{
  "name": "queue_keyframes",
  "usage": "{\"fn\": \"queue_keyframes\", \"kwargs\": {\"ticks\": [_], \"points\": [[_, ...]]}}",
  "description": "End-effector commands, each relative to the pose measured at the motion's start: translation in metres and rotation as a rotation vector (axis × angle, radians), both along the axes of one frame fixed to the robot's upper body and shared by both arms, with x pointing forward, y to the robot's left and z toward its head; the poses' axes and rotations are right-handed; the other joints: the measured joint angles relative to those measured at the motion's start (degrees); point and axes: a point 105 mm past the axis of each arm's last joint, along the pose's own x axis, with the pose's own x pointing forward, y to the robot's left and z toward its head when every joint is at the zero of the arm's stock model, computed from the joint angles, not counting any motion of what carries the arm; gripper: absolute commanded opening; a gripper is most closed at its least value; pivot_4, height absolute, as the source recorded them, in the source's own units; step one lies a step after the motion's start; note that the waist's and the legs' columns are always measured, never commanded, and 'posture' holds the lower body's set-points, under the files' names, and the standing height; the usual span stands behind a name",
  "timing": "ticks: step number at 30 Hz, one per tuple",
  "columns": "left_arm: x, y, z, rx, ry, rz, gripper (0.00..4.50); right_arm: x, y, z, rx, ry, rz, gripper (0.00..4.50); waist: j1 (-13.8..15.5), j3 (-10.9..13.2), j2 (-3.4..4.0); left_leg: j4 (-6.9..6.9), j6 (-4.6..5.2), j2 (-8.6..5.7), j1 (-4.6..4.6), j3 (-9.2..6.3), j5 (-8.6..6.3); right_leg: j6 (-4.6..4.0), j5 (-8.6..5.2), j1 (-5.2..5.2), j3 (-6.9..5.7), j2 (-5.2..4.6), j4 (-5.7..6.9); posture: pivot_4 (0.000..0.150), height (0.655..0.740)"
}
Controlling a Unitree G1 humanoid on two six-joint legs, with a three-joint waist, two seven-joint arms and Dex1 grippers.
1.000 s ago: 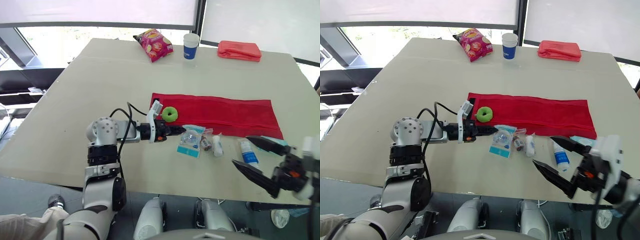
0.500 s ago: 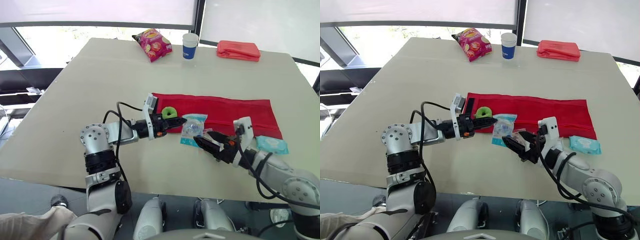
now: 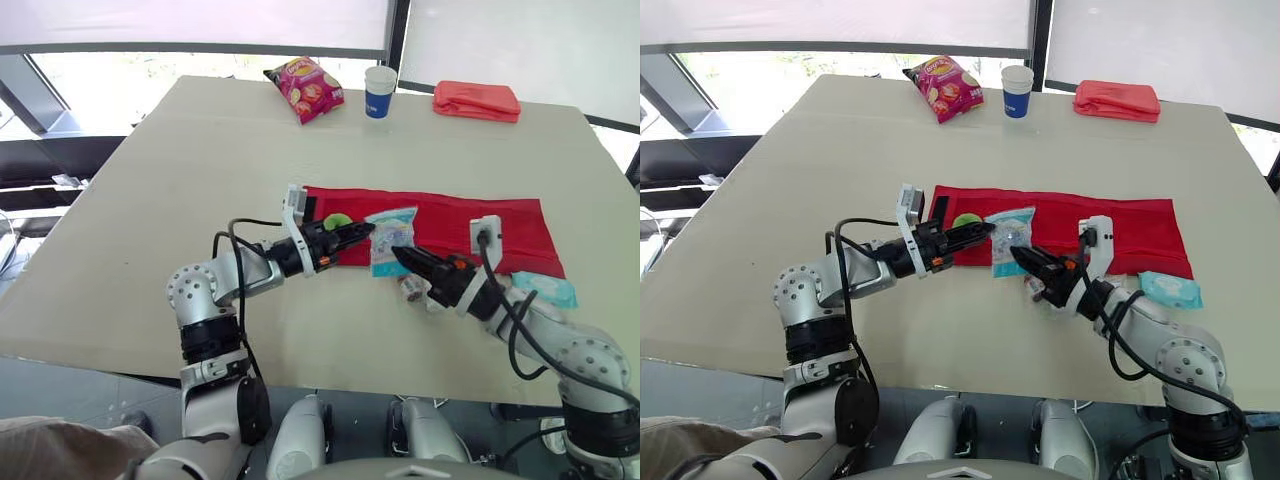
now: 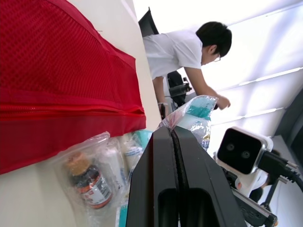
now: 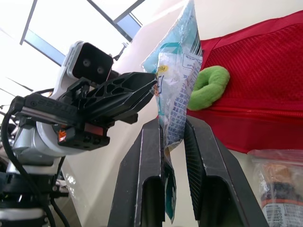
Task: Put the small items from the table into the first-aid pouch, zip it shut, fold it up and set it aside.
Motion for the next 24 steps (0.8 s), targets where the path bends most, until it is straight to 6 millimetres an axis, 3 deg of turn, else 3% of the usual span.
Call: {"fn": "queue_keyframes", "kwargs": {"ticks": [1,5,8,12,14,18,21,24], "points": [[-0.01,-0.009,0.014,-0.041,-0.029,-0.021,0.0,-0.002,-0.018,0.017,0.05,-0.049,-0.075,0.08,0.0,0.0,0.0,0.0,0.0,0.01,-0.01,0.0,0.0,0.0,0.0,0.0,0.0,0.0,0.0,0.15,0.74],[-0.013,-0.007,0.009,0.011,-0.056,-0.033,0.0,-0.015,-0.027,0.013,0.007,-0.018,-0.074,0.08,-0.02,0.0,0.01,0.02,0.07,-0.04,-0.01,0.01,-0.04,-0.11,-0.06,0.0,0.0,0.0,0.0,0.15,0.74],[-0.015,0.0,0.01,0.052,-0.121,-0.061,0.69,-0.027,-0.036,0.007,-0.028,0.019,-0.076,0.08,0.01,-0.02,0.03,0.01,0.14,-0.04,0.03,0.01,-0.08,-0.2,-0.12,0.0,-0.01,0.04,0.02,0.15,0.74],[0.001,0.016,0.022,0.23,-0.34,-0.088,2.7,-0.039,-0.045,0.011,-0.058,0.038,-0.071,0.08,-0.08,0.0,0.05,-0.02,0.15,-0.04,0.05,0.06,-0.08,-0.23,-0.14,-0.01,0.01,0.06,0.01,0.15,0.74],[0.018,0.023,0.029,0.337,-0.495,-0.111,3.6,-0.045,-0.052,0.012,-0.082,0.038,-0.068,0.08,0.01,0.0,0.06,-0.04,0.19,-0.04,0.09,0.11,-0.11,-0.21,-0.17,-0.01,0.02,0.06,-0.02,0.15,0.74],[0.053,0.036,0.038,0.501,-0.717,-0.16,3.64,-0.05,-0.055,0.017,-0.094,0.012,-0.082,0.08,0.22,0.0,0.08,-0.07,0.22,-0.05,0.07,0.16,-0.13,-0.24,-0.16,-0.01,0.02,0.02,-0.12,0.15,0.74],[0.085,0.043,0.041,0.599,-0.737,-0.143,3.64,-0.046,-0.054,0.021,-0.089,-0.021,-0.115,0.08,0.25,-0.01,0.07,-0.06,0.29,-0.03,-0.1,0.1,-0.16,-0.25,-0.16,-0.09,0.03,0.01,-0.18,0.15,0.74],[0.096,0.044,0.032,0.663,-0.704,-0.191,3.64,-0.047,-0.051,0.018,-0.106,-0.024,-0.123,0.08,0.0,-0.01,0.06,0.05,0.34,-0.06,-0.69,-0.09,-0.13,-0.23,-0.14,-0.56,0.01,0.1,-0.21,0.15,0.74]]}}
